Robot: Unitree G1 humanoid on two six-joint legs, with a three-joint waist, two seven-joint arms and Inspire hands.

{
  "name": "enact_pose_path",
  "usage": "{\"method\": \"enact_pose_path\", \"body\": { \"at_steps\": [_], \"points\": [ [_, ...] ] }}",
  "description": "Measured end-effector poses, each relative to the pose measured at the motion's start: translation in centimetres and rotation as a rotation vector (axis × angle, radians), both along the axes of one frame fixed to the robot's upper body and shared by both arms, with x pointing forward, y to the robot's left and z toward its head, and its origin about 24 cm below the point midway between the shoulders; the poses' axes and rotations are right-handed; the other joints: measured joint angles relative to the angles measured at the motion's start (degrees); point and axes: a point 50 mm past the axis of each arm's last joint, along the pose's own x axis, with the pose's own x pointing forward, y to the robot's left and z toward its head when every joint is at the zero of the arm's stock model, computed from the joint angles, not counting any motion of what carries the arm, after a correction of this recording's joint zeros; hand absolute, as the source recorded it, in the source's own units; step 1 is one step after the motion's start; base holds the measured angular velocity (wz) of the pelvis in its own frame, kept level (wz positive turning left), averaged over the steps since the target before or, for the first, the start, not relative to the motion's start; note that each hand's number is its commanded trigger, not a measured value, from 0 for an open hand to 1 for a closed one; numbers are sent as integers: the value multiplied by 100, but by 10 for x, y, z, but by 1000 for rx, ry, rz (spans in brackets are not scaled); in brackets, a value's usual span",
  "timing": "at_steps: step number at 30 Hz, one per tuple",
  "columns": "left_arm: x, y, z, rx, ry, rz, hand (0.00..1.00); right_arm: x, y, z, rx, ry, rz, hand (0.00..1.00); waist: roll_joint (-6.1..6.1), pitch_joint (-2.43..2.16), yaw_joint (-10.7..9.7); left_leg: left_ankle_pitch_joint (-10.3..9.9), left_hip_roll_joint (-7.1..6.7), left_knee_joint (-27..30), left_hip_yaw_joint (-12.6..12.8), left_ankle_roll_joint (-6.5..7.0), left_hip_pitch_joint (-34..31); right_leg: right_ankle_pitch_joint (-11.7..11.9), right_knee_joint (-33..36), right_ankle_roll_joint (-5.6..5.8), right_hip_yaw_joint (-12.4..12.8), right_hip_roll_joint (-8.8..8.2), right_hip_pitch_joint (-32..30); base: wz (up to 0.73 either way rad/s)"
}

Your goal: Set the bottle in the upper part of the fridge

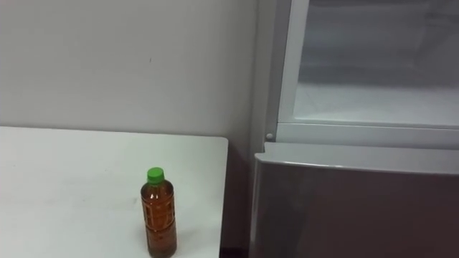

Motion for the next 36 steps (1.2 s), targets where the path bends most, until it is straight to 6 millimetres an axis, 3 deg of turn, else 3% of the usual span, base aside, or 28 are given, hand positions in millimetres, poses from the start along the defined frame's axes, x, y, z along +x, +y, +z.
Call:
{"method": "enact_pose_path", "body": {
  "at_steps": [9, 20, 25, 27, 36],
  "points": [
    [7, 1, 1, 2, -12, -41, 0, 35, 38, 60, 89, -308, 150, 0, -24, 6, 205, 6, 1, -6, -37, 6, -97, 0, 0, -1, 22, 2, -87, 2],
    [7, 1, 1, -6, 19, -120, 0, 47, 37, 93, 27, -398, 207, 0, 14, 36, 258, 6, 8, -4, 21, 6, -161, 1, 17, -2, 19, 1, -179, -2],
    [3, 2, 0, 11, 56, -193, 0, 63, 55, 169, 108, -760, 264, 0, 56, 33, 287, 6, 12, -12, 62, 4, -114, 1, 14, -2, 13, 8, -143, 0],
    [2, 2, 0, 19, 69, -212, 0, 65, 61, 182, 135, -830, 278, 0, 21, 12, 296, 6, 12, -8, 60, 4, -94, 1, 6, -2, 12, 6, -113, 2],
    [0, 2, -1, 18, 101, -242, 0, 65, 67, 188, 144, -853, 327, 0, -27, -6, 383, 6, 3, -2, 55, 14, -57, 13, 27, 14, 145, 4, -84, -2]
  ]
}}
